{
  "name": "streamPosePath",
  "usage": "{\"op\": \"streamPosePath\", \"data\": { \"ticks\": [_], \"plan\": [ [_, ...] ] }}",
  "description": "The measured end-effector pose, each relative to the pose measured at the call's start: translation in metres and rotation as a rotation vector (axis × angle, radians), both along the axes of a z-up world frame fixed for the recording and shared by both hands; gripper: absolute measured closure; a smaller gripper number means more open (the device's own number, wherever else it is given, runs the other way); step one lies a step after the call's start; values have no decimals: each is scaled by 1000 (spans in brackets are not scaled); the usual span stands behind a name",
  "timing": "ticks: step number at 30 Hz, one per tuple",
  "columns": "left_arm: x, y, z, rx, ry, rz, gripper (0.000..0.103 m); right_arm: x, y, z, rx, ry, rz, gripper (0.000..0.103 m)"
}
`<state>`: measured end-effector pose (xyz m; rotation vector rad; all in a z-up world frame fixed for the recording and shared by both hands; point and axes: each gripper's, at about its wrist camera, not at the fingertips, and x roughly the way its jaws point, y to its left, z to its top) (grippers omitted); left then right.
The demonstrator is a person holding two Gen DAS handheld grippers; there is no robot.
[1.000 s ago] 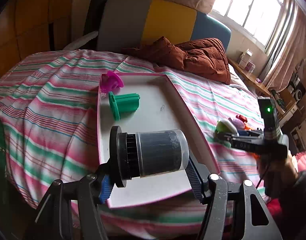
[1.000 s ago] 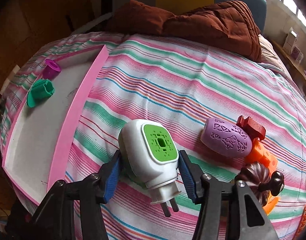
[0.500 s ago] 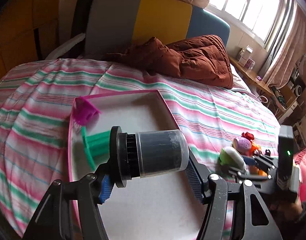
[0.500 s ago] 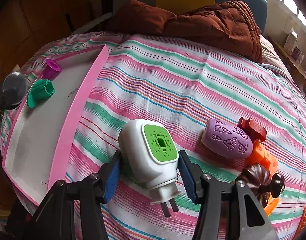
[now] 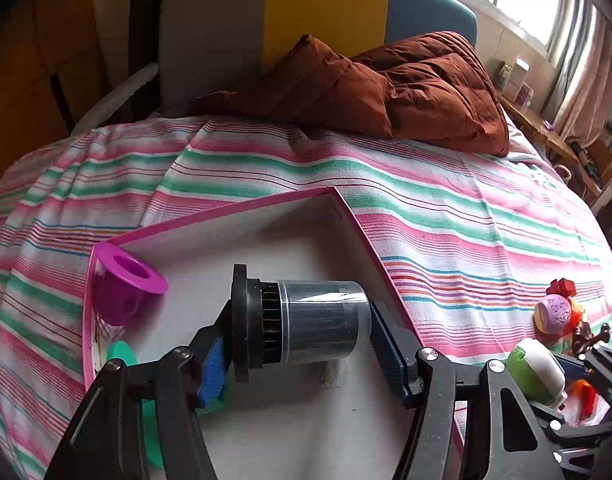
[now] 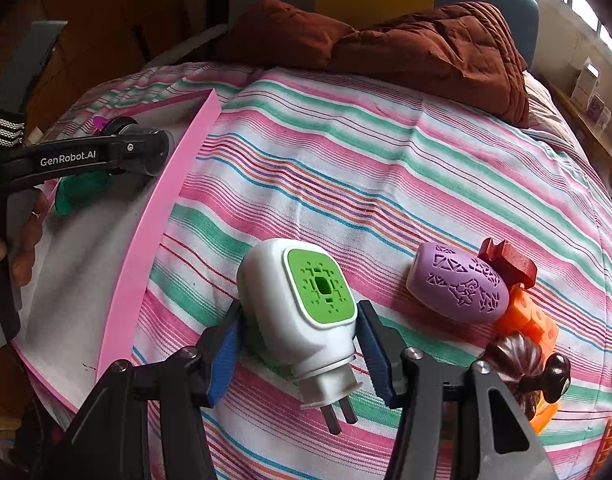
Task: Organize rigid objects
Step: 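Carry the canister into the tray beside the spool and open the left gripper, then carry the white plug into the tray and open the right gripper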
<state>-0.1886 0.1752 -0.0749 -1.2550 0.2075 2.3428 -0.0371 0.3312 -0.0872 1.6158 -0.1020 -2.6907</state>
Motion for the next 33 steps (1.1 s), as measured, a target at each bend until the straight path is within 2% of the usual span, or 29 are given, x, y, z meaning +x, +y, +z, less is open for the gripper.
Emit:
{"op": "streamPosePath", "data": {
  "ticks": [2, 8, 13, 16, 20, 25, 33],
  "plan": [
    [5, -3, 2, -5, 15, 8, 39, 0, -1, 0, 2, -1, 1, 48],
    [25, -18, 19, 30, 50, 25, 23, 1, -3, 1, 12, 2, -1, 48],
    [56, -30, 39, 46, 89, 36, 23, 1, -1, 0, 4, 2, -8, 47],
    [83, -38, 49, 47, 117, 36, 19, 0, -2, 0, 7, 2, -9, 47],
    [115, -46, 55, 23, 148, 32, 17, 1, -1, -1, -1, 4, -15, 47],
    [140, -58, 55, 18, 133, 39, 17, 2, -2, -1, 5, 13, -12, 47],
    [160, -77, 47, 0, 103, 80, 17, 3, -4, -3, 18, 28, -14, 47]
  ]
}}
